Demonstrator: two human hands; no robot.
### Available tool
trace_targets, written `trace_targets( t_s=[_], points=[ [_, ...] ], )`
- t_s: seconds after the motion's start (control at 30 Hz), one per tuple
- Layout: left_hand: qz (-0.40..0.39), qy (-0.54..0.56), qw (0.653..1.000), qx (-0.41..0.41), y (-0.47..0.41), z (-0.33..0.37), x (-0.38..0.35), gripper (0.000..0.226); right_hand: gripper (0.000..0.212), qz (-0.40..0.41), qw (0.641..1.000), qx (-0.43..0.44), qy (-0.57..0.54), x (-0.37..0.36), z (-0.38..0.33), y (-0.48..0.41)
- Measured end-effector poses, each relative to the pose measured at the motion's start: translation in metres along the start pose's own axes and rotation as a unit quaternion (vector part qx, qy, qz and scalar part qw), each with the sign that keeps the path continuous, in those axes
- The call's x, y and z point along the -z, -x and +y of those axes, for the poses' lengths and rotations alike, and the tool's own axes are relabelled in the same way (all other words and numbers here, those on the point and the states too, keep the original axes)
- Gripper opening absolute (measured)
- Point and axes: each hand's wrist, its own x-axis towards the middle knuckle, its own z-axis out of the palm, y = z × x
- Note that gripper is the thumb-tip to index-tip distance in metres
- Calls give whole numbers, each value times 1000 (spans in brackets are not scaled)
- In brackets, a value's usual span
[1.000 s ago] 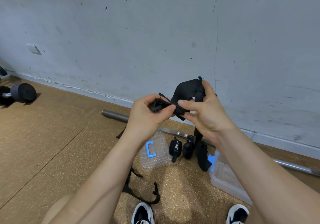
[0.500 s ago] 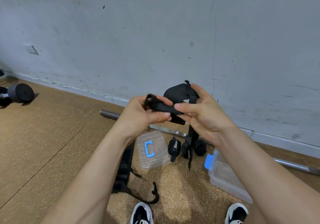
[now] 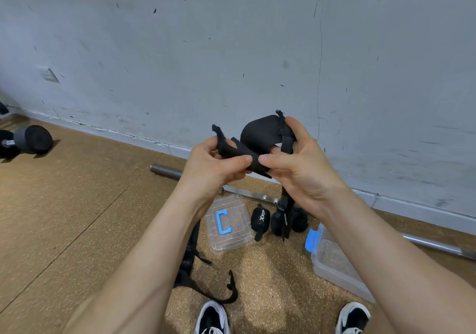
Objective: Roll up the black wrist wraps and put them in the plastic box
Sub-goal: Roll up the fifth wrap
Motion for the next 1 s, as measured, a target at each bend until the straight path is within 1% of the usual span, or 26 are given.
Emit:
trace_targets(
  t_s=[0.07,0.13,0.23,0.27,0.33,0.37,0.43,0.5,0.57,0.63,0.67,0.73,0.8,0.83,0.93,1.0],
  points=[
    [6,0,1000,-4,-1,-1,-1,26,95,-5,1000,6,19,-2,1,1],
    [-10,8,1000,-1,-1,-2,-2,23,97,-7,999,10,41,-3,1,2],
    [-75,51,996,21,-2,0,1,17,96,-3,999,5,37,-4,1,2],
    [-103,63,992,25,-2,1,5,19,94,-3,1000,1,26,-3,-1,2],
    [-153,75,985,21,-2,1,13,33,90,-5,1000,-9,-6,-1,-4,2],
    [-164,76,983,14,-2,1,16,36,87,-6,1000,-16,-18,-1,-6,3],
    [-157,76,985,-6,-2,-1,16,31,81,-9,999,-28,-36,-2,-9,5],
    [-147,74,986,-18,-4,-2,14,26,70,-16,998,-34,-52,-4,-9,7],
    [-147,66,987,-24,-7,-4,12,33,61,-22,997,-37,-66,-6,-8,7],
    [-151,66,986,-15,-7,-3,11,45,62,-22,996,-38,-79,-7,-6,8],
    [-151,66,986,-11,-6,-2,10,46,64,-19,996,-37,-81,-7,-6,8],
    [-131,49,990,-4,-6,-3,9,41,68,-11,996,-29,-81,-7,-5,7],
    [-91,17,996,0,-7,-5,10,31,76,1,996,-20,-84,-8,-5,7],
    [-75,4,997,1,-6,-5,11,31,80,3,996,-16,-84,-7,-6,6],
    [-46,-9,999,14,-4,-3,9,44,82,2,997,-3,-71,-8,-7,7],
    [-23,0,1000,10,-3,-1,5,44,82,0,998,1,-55,-9,-5,8]
  ],
)
